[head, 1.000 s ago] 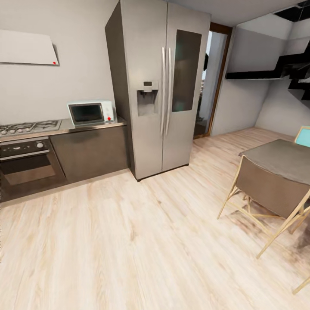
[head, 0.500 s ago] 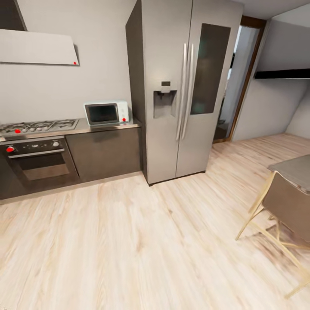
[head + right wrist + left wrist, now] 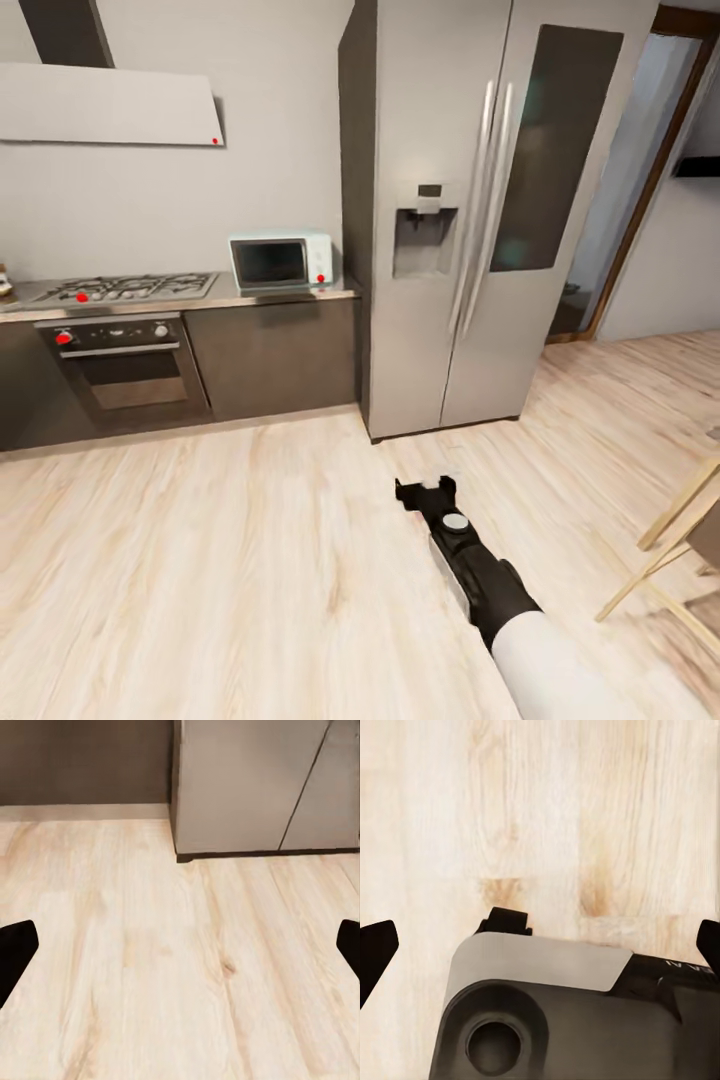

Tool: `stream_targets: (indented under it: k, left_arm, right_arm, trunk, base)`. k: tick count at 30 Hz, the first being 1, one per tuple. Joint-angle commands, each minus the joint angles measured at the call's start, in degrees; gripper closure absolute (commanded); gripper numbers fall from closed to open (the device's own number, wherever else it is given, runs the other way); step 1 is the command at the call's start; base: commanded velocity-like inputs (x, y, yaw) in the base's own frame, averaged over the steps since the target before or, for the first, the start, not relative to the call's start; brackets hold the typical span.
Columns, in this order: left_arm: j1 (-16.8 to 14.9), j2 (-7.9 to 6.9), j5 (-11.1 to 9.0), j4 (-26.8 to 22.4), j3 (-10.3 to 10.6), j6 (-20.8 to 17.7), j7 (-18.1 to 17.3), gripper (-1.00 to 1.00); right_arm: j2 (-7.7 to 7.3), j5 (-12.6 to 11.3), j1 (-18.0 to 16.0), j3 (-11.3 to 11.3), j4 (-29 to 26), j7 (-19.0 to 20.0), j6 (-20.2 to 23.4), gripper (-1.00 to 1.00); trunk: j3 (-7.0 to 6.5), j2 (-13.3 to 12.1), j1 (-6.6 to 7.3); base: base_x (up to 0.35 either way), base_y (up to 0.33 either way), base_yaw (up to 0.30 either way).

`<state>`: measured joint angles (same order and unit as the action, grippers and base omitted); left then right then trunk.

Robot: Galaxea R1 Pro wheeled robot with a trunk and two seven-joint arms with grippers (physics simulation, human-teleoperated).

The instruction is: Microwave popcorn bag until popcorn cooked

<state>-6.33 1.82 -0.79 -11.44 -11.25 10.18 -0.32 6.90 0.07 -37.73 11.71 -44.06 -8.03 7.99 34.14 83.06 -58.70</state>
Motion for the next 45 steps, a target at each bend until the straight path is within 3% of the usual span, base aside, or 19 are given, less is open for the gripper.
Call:
stream_targets:
  k: [1, 5, 7, 14, 17, 19, 22, 27, 31, 33, 45]
  left_arm:
    - [0.0, 0.02, -0.1, 0.1, -0.2, 0.2, 0.0, -1.00]
    - [-0.1, 0.02, -0.1, 0.1, -0.1, 0.2, 0.0, -1.00]
    - [-0.1, 0.02, 0.0, 0.1, -0.1, 0.2, -0.1, -1.00]
    - [0.0, 0.02, 0.0, 0.1, -0.1, 0.2, 0.0, -1.00]
    - [0.0, 0.02, 0.0, 0.1, -0.1, 0.2, -0.1, -1.00]
    - [0.0, 0.02, 0.0, 0.1, -0.1, 0.2, 0.0, -1.00]
    - [0.0, 0.02, 0.0, 0.1, -0.1, 0.2, -0.1, -1.00]
    - [0.0, 0.02, -0.1, 0.1, -0.2, 0.2, -0.1, -1.00]
    - [0.2, 0.02, 0.0, 0.1, -0.1, 1.7, -0.1, -1.00]
    - [0.2, 0.02, -0.1, 0.1, -0.1, 2.0, -0.1, -1.00]
    - [0.2, 0.02, -0.1, 0.1, -0.3, 2.1, 0.0, -1.00]
  right_arm:
    - [-0.22, -0.1, 0.1, -0.3, -6.9, -0.7, 1.8, -1.00]
    - [-0.06, 0.4, 0.2, -1.4, -15.7, -1.0, 5.3, -1.00]
    - [-0.01, 0.4, 0.1, -1.3, -16.7, -0.9, 7.8, -1.00]
    - [0.02, 0.6, 0.3, -1.0, -17.4, -0.8, 9.4, -1.00]
    - [0.04, 0.6, 0.3, 1.2, -17.4, -0.9, 9.6, -1.00]
    - [0.04, 0.7, 0.3, 4.7, -17.5, -1.1, 9.7, -1.00]
    - [-0.03, 0.6, 0.3, 6.0, -17.5, -1.2, 9.7, -1.00]
    - [-0.50, 0.3, 0.4, 5.7, -18.2, -1.2, 9.2, -1.00]
    - [-0.75, 0.2, 1.9, 1.0, -22.0, -1.2, 9.0, -1.00]
    - [-0.75, 0.2, 2.2, -0.2, -22.8, -1.2, 9.1, -1.00]
    - [-0.77, 0.7, 6.5, -0.1, -30.1, -1.2, 9.1, -1.00]
  trunk:
    - [0.09, 0.0, -0.03]
    - [0.14, 0.0, -0.03]
    - [0.14, 0.0, -0.03]
    - [0.14, 0.0, -0.03]
    - [0.14, 0.0, -0.03]
    - [0.14, 0.0, -0.03]
    - [0.14, 0.0, -0.03]
    - [0.16, 0.0, -0.03]
    - [0.18, 0.0, -0.03]
    - [0.18, 0.0, -0.03]
    - [0.19, 0.0, -0.03]
  base:
    - [0.338, -0.175, 0.115]
    - [0.338, -0.175, 0.041]
    - [0.338, -0.175, 0.006]
    - [0.338, -0.175, 0.021]
    - [0.338, -0.175, 0.219]
    - [0.339, -0.153, 0.271]
    - [0.341, 0.003, 0.279]
    - [0.316, 0.187, 0.273]
    - [0.104, 0.050, 0.068]
    - [0.107, 0.007, 0.010]
    - [0.330, 0.047, 0.001]
